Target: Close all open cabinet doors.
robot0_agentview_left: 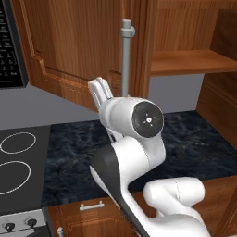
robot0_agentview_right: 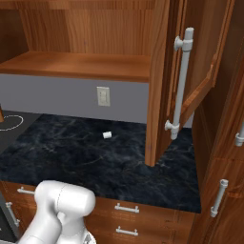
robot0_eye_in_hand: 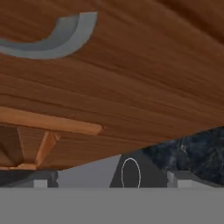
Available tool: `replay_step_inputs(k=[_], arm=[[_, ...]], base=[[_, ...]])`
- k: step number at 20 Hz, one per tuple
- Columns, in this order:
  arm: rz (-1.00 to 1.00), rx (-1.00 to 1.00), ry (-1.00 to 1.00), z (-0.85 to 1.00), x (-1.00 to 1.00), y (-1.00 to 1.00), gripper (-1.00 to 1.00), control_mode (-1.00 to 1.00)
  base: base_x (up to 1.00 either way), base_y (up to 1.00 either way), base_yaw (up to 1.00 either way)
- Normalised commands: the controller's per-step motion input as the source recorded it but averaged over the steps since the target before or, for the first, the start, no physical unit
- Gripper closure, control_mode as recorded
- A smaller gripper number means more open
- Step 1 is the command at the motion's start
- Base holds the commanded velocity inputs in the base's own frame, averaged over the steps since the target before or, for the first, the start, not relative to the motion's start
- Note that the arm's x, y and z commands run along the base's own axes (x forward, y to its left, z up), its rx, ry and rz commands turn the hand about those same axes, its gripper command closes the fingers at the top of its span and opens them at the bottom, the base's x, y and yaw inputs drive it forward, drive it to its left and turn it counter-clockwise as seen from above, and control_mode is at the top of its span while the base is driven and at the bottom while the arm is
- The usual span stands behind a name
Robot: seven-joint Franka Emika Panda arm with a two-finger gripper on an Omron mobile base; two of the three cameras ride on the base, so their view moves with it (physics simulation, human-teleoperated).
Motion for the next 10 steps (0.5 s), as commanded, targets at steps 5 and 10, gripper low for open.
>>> replay_step_inputs(k=[5, 10], arm=[[-0.28, 0.03, 0.00, 0.17, 0.46, 0.00, -1.00, -1.00], [-0.31, 0.03, 0.00, 0.13, 0.38, -0.07, -1.00, -1.00]], base=[[0.00, 0.00, 0.00], [0.00, 0.00, 0.00]])
